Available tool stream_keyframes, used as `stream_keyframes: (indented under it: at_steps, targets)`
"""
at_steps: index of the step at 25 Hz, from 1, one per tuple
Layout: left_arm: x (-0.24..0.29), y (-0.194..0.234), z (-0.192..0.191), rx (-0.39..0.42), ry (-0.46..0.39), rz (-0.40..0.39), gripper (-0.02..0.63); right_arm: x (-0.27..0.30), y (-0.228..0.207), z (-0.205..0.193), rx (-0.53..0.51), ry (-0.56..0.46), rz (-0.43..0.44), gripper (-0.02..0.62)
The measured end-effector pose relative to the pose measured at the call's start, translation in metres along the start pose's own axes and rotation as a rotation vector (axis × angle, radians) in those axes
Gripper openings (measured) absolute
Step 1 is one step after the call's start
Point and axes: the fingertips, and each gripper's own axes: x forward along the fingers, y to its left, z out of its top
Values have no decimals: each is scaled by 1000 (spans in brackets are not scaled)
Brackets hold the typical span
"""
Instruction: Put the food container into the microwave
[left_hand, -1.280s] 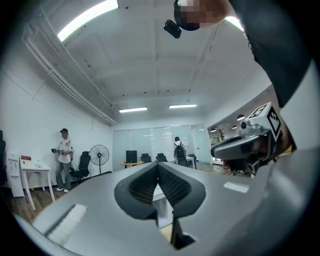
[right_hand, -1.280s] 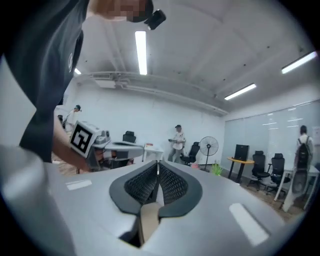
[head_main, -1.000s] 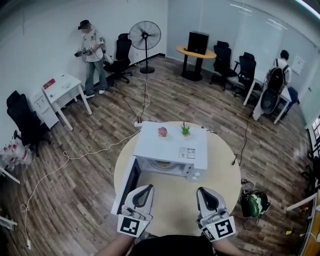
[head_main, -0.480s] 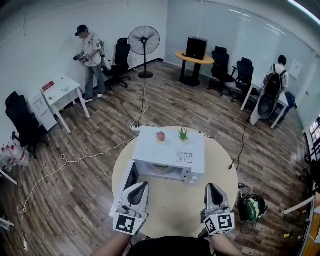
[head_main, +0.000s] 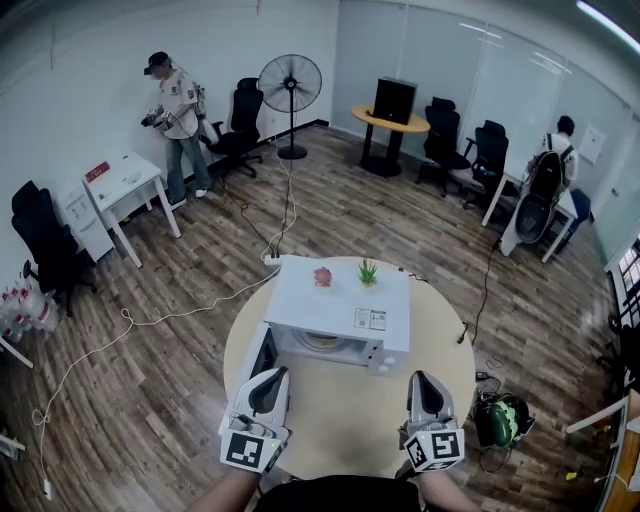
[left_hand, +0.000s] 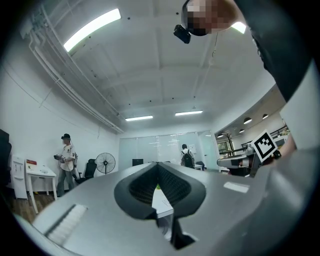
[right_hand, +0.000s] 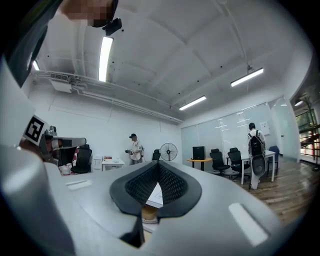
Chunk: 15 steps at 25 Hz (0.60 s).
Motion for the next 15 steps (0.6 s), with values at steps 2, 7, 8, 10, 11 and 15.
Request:
stream_keyframes:
  at_steps: [2,7,8,10,11,15]
  targets:
    - [-1,4,-2,1,3,7,0,0,-2,0,-6,-3,-4,6]
    - [-2,10,-4,-5,4,21,0,-3,-7,2,-20,-11,-14,6]
    - [-3,12,-3,-1,-4,24,0,-5,-7,3,-24,-10,-13,6]
    - [-5,16,-3,9,-11,32,0,-8,-10,5,-40,-7,-13,6]
    - [-6,17,-4,11,-7,33,0,-9,-12,4,-46,-5,-14,6]
    - [-7,21,-7,7,1,32,0,-11,-19,0,-49,8,-21,6]
